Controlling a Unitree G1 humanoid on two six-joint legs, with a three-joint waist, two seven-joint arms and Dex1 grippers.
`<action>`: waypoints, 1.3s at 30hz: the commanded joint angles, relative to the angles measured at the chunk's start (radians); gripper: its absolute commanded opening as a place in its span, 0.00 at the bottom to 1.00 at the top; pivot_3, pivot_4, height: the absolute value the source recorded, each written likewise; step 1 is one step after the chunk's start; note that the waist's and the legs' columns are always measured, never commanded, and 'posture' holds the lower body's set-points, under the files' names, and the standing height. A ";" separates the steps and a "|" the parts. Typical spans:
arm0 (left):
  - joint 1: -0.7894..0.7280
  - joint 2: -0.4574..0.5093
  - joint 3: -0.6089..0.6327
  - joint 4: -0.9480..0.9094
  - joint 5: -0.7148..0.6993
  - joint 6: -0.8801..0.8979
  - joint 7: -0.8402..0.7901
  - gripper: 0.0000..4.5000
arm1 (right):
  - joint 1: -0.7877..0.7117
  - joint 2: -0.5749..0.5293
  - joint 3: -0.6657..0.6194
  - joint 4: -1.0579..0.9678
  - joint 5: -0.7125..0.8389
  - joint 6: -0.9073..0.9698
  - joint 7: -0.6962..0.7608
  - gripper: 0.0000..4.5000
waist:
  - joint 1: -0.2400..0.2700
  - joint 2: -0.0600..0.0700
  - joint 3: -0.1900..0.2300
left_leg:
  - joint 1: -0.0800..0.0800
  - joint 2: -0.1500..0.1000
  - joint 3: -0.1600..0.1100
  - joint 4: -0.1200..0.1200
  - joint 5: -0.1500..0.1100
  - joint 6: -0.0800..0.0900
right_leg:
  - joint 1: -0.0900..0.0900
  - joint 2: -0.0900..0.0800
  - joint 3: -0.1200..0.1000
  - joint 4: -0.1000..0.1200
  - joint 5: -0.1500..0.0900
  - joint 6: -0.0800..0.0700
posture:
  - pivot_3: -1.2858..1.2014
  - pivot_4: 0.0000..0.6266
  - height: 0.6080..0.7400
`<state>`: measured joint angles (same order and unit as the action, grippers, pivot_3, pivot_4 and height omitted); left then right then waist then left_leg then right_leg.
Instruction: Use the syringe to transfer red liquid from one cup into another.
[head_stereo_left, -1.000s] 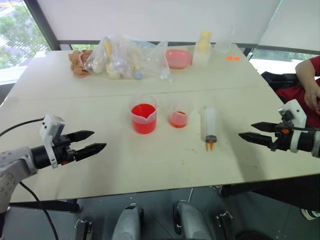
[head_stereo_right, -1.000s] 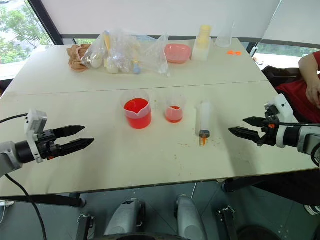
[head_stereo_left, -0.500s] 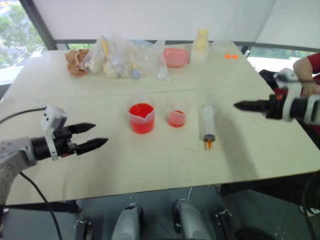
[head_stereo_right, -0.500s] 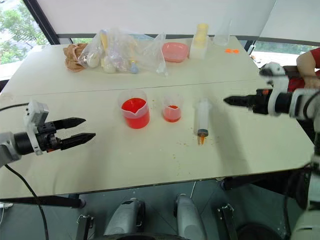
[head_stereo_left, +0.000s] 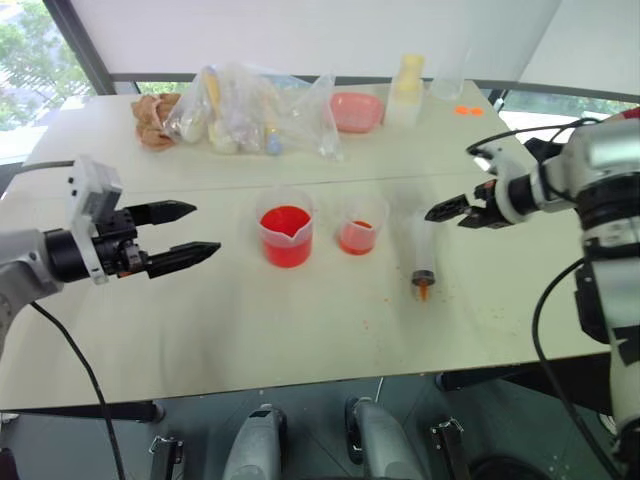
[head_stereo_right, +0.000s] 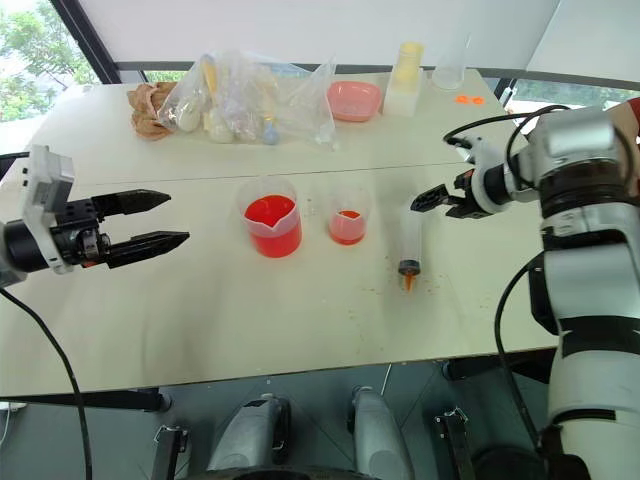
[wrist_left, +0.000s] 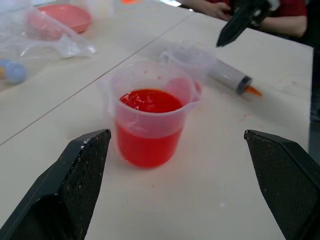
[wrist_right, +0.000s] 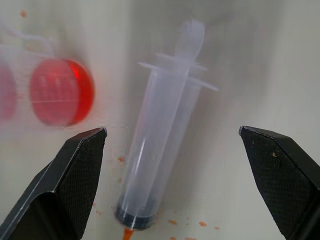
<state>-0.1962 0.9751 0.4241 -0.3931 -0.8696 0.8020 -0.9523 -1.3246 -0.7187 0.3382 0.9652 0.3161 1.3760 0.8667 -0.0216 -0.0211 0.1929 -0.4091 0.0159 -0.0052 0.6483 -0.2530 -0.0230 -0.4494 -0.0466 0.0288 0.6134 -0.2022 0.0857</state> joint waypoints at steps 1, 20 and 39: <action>0.028 0.003 0.014 -0.058 -0.011 -0.009 -0.005 1.00 | -0.054 0.024 -0.006 0.095 -0.058 -0.041 0.033 0.99 | 0.000 0.000 0.000 | 0.000 0.000 0.000 0.000 0.000 0.000 | 0.000 0.000 0.000 0.000 0.000 0.000 | 0.52 0.24 1.00; -0.077 -0.065 -0.273 -0.069 0.112 -0.097 -0.039 1.00 | -0.052 0.209 -0.106 0.253 -0.232 -0.177 -0.036 0.35 | -0.001 0.000 -0.001 | 0.001 0.000 -0.001 0.001 0.000 0.000 | 0.001 0.001 0.000 0.003 0.000 0.000 | 0.52 0.24 1.00; -0.154 -0.061 -0.120 0.397 0.240 -0.220 -0.016 1.00 | 0.161 0.304 -0.362 -0.844 -0.033 -0.592 -0.143 0.31 | -0.009 -0.001 -0.003 | 0.004 0.001 -0.003 0.000 -0.001 0.001 | 0.002 0.001 -0.003 0.006 0.000 0.001 | 0.52 0.24 1.00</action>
<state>-0.3121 0.9232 0.2965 -0.0309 -0.6610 0.6366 -0.9834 -1.1606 -0.4463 -0.0117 0.2317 0.2617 0.8858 0.7574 -0.0305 -0.0224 0.1899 -0.4060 0.0165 -0.0086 0.6476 -0.2534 -0.0219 -0.4480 -0.0454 0.0257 0.6198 -0.2022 0.0868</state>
